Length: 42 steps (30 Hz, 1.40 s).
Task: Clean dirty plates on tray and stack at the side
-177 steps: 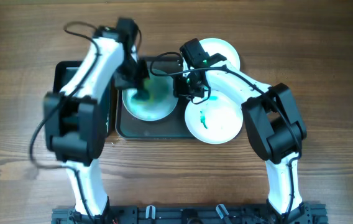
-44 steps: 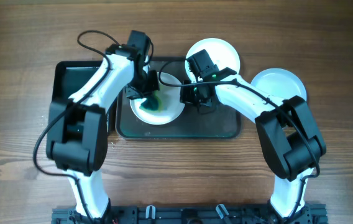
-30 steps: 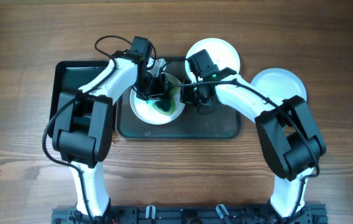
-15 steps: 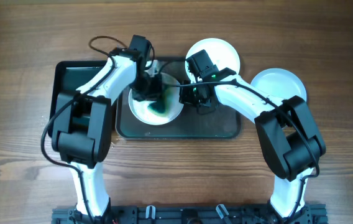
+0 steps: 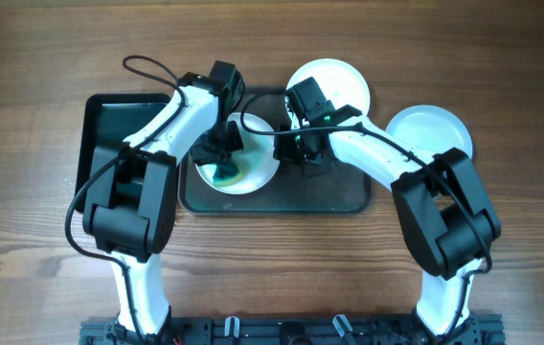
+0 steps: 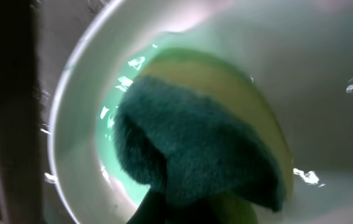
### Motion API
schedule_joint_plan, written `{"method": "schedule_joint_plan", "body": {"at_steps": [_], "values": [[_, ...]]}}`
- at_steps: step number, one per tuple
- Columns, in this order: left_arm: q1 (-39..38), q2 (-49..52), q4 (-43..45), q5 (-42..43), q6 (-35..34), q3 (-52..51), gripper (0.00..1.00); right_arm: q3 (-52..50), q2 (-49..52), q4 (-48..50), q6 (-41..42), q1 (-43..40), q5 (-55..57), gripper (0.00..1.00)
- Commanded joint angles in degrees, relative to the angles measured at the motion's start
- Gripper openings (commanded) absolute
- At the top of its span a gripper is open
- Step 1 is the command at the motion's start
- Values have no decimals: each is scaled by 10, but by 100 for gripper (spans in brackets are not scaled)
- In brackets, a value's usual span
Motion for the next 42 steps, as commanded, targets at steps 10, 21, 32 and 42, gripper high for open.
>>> {"method": "schedule_joint_plan", "body": {"at_steps": [10,21,32,42], "values": [[7,17,180,190,152,-18,4,10,9,-3,-8,-4,4,4],[72,14,-123,-26,48,170,4,10,8,2,-23,-4,-9,4],[87,12,-226,45,82,366,4,10,-134,-94,-121,81,333,4],[87,12,-220,45,82,366,4,10,-205,-150,-162,156,637,4]]}}
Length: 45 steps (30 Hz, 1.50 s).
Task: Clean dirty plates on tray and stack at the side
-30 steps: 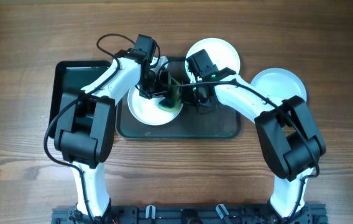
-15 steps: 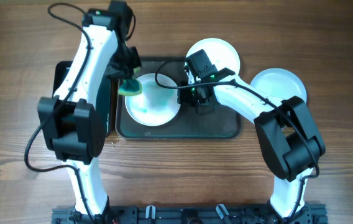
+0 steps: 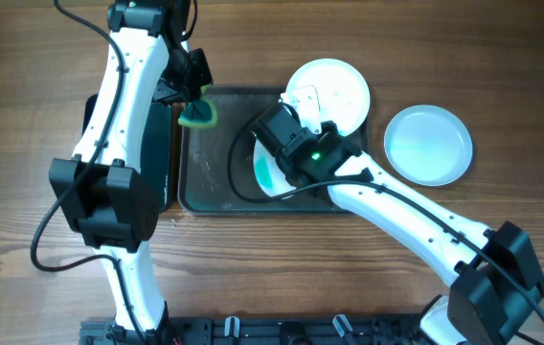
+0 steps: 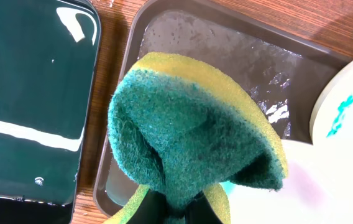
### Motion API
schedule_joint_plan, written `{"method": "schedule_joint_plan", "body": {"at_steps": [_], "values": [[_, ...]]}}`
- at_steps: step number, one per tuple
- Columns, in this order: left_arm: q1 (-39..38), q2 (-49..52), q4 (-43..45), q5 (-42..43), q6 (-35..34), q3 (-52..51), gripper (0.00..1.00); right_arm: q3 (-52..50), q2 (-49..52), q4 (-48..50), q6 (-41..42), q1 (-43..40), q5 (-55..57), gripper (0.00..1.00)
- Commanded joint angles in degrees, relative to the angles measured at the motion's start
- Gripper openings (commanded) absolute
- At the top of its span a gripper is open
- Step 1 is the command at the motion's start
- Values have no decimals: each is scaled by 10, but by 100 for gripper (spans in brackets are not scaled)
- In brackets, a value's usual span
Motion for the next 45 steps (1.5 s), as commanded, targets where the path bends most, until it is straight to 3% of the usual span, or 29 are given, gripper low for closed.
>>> {"method": "schedule_joint_plan", "body": {"at_steps": [1,4,6,9,11,13,16,24,30,31,34,36,39,41,45], "values": [[2,-4,1,11,10,9,4,7,-21,10,-32,15,145,4],[2,-4,2,11,9,9,4,7,-38,45,-97,50,240,5],[2,-4,1,11,9,9,4,7,-43,42,-95,66,219,4],[2,-4,-3,11,9,9,4,7,-44,-16,27,11,0,4],[2,-4,-5,11,10,9,4,6,-44,-55,49,-96,-193,5],[2,-4,-5,11,9,9,4,-16,-43,-63,30,-201,-366,13],[2,-4,-5,11,9,9,4,-107,-24,-1,-15,-288,-479,17],[2,-4,-9,11,9,9,4,-174,65,113,-49,-297,-565,20],[2,-4,-11,11,9,9,4,-162,20,65,-67,-298,-566,21],[2,-4,-11,11,9,9,4,-157,9,48,-78,-298,-566,25],[2,-4,-11,11,9,9,4,-127,7,-13,-103,-298,-566,27],[2,-4,-11,11,9,9,4,-121,7,-12,-102,-298,-566,28],[2,-4,-10,11,9,9,4,-122,23,35,-87,-297,-570,39],[2,-4,-11,11,9,9,4,-122,68,73,-68,-294,-566,37],[2,-4,-12,11,9,9,4,-122,111,100,-60,-294,-566,24]]}}
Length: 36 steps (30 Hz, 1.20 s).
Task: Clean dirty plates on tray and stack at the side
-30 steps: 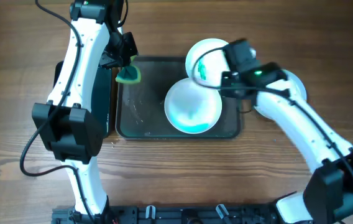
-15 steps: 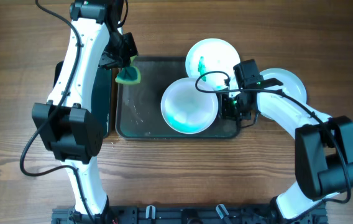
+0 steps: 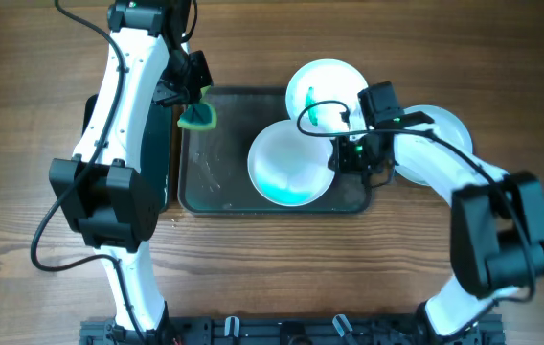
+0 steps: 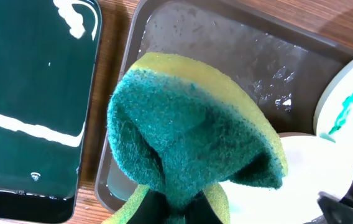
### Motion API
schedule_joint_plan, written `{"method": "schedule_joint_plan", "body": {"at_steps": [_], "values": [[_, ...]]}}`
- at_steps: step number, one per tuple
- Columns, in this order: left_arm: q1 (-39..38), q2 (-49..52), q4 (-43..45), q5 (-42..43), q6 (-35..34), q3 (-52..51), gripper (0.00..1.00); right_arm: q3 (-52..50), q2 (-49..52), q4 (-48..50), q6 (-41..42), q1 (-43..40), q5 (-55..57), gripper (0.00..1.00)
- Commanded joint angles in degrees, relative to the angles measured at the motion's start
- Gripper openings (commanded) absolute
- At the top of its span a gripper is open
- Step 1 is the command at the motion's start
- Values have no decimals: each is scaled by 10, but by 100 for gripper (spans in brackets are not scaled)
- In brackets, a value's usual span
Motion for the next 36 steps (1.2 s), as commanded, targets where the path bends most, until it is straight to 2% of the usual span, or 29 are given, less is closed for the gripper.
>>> {"method": "schedule_joint_plan", "body": {"at_steps": [1,3,7,9,13,17,18,21,25,27,29,34,36], "values": [[2,-4,0,9,9,9,4,9,25,16,15,3,-4,22],[2,-4,0,9,9,9,4,9,25,21,17,3,-7,4],[2,-4,1,9,9,9,4,9,-10,10,11,14,-34,4],[2,-4,3,9,9,9,4,9,-67,4,7,45,14,4],[2,-4,2,9,9,9,4,10,-186,-2,51,158,310,4],[2,-4,2,9,9,9,4,10,-228,7,59,278,648,4],[2,-4,2,9,9,9,4,10,-228,10,54,294,693,5],[2,-4,2,9,9,9,4,10,-228,57,-19,351,826,4],[2,-4,2,9,9,9,4,10,-228,213,-210,406,994,4],[2,-4,2,9,9,9,4,10,-228,292,-288,414,1021,4],[2,-4,2,9,9,9,4,10,-228,333,-331,415,1021,4],[2,-4,5,9,9,9,4,9,-228,334,-327,414,1003,4],[2,-4,7,9,9,9,4,9,-228,265,-267,396,938,4]]}}
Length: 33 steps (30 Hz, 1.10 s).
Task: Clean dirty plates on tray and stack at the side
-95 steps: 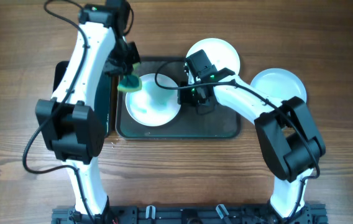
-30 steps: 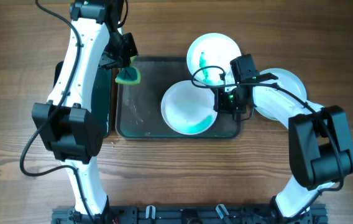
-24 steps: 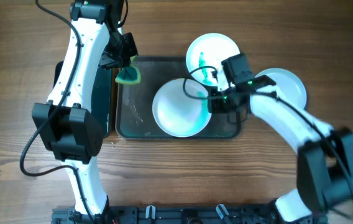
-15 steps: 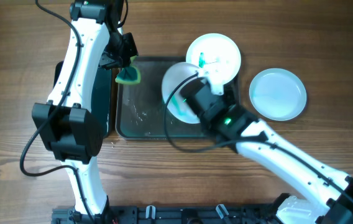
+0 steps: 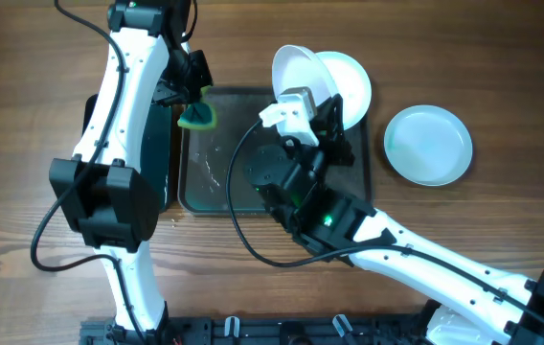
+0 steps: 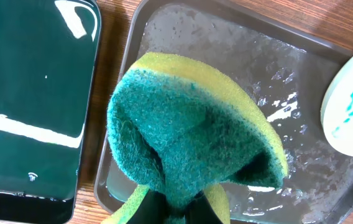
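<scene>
My left gripper (image 6: 186, 208) is shut on a green and yellow sponge (image 6: 189, 137), held above the back left corner of the wet brown tray (image 6: 226, 62). Overhead, the sponge (image 5: 197, 117) hangs by the tray's (image 5: 224, 172) left rim. My right gripper (image 5: 318, 101) reaches over the tray's back edge and holds a white plate (image 5: 294, 65) tilted up in the air. Its fingertips are hidden by the arm. Behind it lies a second white plate (image 5: 353, 86), teal-stained in the left wrist view. A clean white plate (image 5: 428, 144) sits on the table at the right.
A dark green tray (image 5: 100, 125) lies left of the brown tray, under my left arm. The right arm's body covers much of the brown tray's middle and front. Bare wooden table lies around both trays.
The white plate that lay flat in the brown tray is now lifted and tilted at the tray's back edge, with the right arm stretched over the tray. The left gripper and sponge have not moved.
The sponge was first pressed into a teal-stained plate in the tray, with the right gripper beside it. Then the left gripper held the sponge up at the back left while the right gripper tilted that plate. The plate then lay flat, and is now raised at the back.
</scene>
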### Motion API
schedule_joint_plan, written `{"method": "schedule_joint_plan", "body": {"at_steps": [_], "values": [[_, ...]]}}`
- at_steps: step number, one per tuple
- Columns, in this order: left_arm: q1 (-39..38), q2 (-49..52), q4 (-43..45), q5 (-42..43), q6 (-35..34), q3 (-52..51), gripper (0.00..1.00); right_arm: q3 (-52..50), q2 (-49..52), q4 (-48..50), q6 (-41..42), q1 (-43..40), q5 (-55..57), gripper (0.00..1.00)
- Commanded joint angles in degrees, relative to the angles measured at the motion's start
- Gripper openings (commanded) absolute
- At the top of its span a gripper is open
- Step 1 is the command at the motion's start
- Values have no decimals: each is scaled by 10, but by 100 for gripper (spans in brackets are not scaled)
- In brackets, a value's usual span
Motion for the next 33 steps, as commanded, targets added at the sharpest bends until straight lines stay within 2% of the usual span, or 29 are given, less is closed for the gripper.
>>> {"method": "schedule_joint_plan", "body": {"at_steps": [1,2,4,6,8,10,13,15,18,21,24,26,28,33], "values": [[2,-4,3,9,9,9,4,8,-9,-104,103,-26,-106,4],[2,-4,3,9,9,9,4,8,-9,-187,181,-45,-211,4],[2,-4,3,9,9,9,4,8,-10,-261,309,-100,-414,4],[2,-4,3,9,9,9,4,8,-10,-254,333,-193,-688,4],[2,-4,3,9,9,9,4,8,-11,-259,336,-297,-835,4],[2,-4,3,9,9,9,4,8,-11,-274,350,-400,-914,4],[2,-4,3,9,9,9,4,8,-10,-321,373,-573,-935,4],[2,-4,3,9,9,9,4,7,-8,-358,391,-676,-872,4],[2,-4,7,9,9,9,4,-17,-5,-363,435,-750,-749,4],[2,-4,10,9,9,9,4,-67,9,-304,439,-753,-703,4],[2,-4,9,9,9,9,4,-101,39,-242,445,-751,-711,5],[2,-4,10,9,9,9,4,-101,54,-226,424,-744,-735,25],[2,-4,10,9,9,9,4,-99,54,-203,373,-728,-788,35],[2,-4,10,9,9,9,4,5,55,-299,353,-635,-808,40]]}}
